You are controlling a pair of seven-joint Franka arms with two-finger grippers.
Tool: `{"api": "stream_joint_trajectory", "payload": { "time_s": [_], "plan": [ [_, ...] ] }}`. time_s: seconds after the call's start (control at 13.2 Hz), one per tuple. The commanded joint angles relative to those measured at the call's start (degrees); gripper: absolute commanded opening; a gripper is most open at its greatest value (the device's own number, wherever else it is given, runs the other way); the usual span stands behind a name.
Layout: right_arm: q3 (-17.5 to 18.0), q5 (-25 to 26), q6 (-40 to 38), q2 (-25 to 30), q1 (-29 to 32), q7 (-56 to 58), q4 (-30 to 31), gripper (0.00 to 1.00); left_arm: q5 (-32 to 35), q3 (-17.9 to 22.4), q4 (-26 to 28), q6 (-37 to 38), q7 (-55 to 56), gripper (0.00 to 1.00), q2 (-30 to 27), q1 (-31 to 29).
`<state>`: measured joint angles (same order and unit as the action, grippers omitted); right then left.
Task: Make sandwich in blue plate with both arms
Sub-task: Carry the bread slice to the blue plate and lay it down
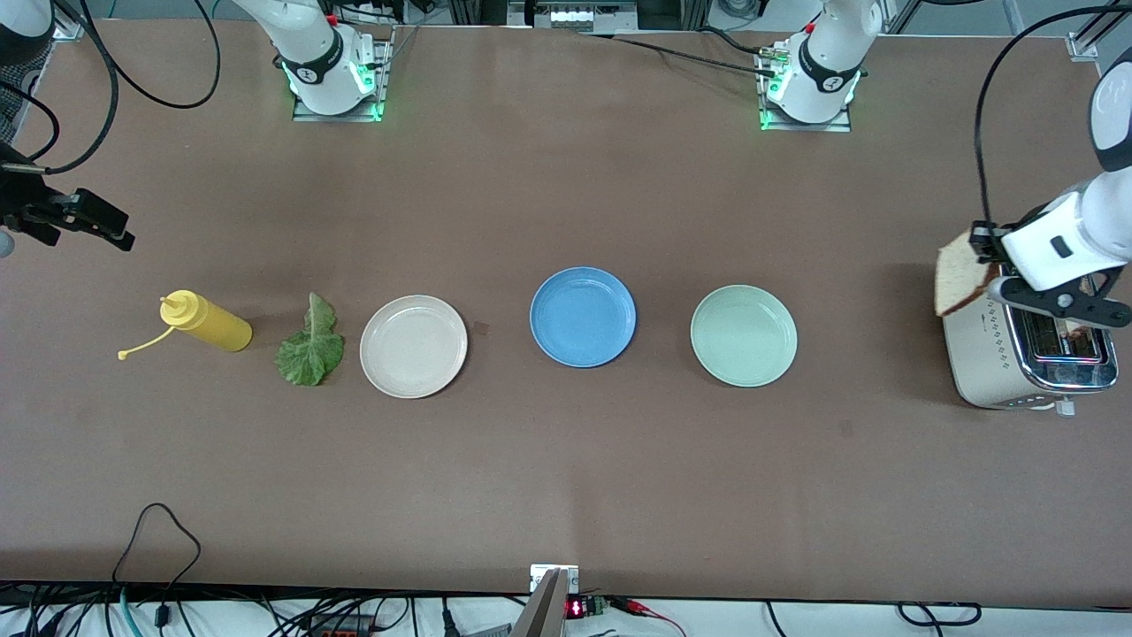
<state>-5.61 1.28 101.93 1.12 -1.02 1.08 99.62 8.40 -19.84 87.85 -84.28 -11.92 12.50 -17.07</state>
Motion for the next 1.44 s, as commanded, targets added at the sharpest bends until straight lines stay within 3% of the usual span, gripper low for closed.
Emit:
{"api": "stream_joint_trajectory", "payload": {
  "time_s": [0.0,0.61,1.06,1.36],
  "plan": [
    [0.1,0.1,-0.2,-0.1,0.0,-0.1,-0.3,1.0,-3.6,-0.5,-1.0,0.9,2.6,0.0,1.7,2.2],
    [0.1,0.1,-0.5,0.0,0.1,1.0,-0.5,1.0,-12.7,-0.5,-1.5,-5.5,13.0,0.0,7.4,14.2],
    [0.2,0.6,-5.3,0.6,-0.1,0.8,-0.2,1.0,-26.9,-0.5,-0.8,-14.2,16.3,0.0,11.5,16.2],
    [0.2,0.6,-5.0,0.6,-0.2,0.7,0.1,1.0,-40.7,-0.5,1.5,-23.5,15.4,0.0,14.1,17.9]
  ]
}}
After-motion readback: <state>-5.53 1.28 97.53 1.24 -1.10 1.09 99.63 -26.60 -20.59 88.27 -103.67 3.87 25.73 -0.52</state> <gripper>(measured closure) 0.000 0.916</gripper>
